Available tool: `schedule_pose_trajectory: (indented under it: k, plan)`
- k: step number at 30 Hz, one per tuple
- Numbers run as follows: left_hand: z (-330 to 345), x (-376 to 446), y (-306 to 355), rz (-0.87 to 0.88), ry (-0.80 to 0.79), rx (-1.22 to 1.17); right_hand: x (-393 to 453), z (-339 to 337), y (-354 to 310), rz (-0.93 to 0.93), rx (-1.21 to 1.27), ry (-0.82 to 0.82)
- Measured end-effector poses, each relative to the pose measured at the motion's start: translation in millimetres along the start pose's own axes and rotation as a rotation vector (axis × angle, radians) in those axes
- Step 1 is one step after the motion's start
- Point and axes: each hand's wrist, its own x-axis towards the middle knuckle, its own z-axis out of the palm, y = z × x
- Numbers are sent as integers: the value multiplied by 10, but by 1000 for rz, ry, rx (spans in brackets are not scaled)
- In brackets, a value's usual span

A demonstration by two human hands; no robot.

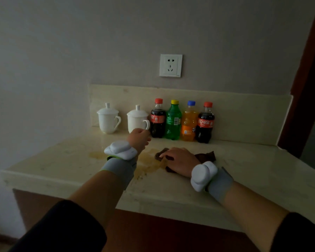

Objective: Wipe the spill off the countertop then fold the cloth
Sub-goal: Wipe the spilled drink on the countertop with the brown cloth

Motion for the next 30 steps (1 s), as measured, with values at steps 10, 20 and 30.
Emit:
schedule_pose_trajectory:
  k: [10, 20, 30]
  plan:
    - [-391, 235, -108, 35, -163, 20, 301, -34, -257, 261, 17, -31]
    - [-677, 214, -184, 15, -287, -28, -59, 157, -689, 283, 73, 77]
    - [-692, 331, -188, 20, -274, -6, 290, 104, -570, 333, 59, 52]
